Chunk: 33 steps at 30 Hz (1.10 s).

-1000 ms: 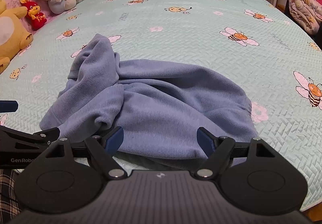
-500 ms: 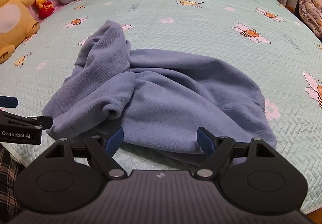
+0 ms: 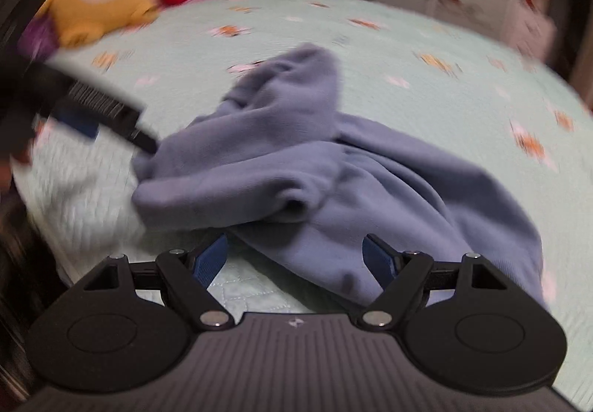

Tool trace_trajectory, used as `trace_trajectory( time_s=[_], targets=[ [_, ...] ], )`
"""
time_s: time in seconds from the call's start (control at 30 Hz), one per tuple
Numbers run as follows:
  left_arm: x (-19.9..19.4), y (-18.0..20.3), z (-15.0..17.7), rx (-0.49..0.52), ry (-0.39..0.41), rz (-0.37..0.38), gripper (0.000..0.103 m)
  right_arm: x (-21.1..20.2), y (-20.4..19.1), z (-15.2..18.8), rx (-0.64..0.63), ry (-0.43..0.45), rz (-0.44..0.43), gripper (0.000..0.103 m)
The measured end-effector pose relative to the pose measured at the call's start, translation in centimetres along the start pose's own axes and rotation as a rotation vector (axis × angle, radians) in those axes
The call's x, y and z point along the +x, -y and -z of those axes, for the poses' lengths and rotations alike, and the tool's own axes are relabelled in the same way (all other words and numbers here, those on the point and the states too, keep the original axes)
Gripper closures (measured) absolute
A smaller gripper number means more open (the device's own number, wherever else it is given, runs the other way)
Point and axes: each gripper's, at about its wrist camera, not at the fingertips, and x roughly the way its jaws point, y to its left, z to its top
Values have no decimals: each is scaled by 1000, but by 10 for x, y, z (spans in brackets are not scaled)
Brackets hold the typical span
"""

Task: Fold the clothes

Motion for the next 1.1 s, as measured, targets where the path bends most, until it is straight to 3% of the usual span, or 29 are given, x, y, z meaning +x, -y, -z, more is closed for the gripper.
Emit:
trace_trajectory(
  time_s=[0.13, 0.5, 0.87, 0.97, 1.03, 1.1],
  targets=[
    [2, 14, 2, 108, 16, -107, 9, 18, -30, 8, -261, 53, 141, 23],
    [2, 10, -7, 158, 29, -229, 9, 51, -72, 1, -731, 251, 215, 22],
    [-6, 19, -24, 189, 72, -254, 9, 78, -59, -16, -736, 257, 112, 24],
    [-10, 25, -27, 202, 86, -249, 8, 78, -53, -21, -671, 235, 58, 38],
    [-11, 29, -30, 210, 91, -245, 8, 75, -48, -25, -620, 249, 42, 56],
    [-11, 35, -34, 222, 97, -240, 8, 71, -38, -28, -539, 264, 19, 67]
  ],
)
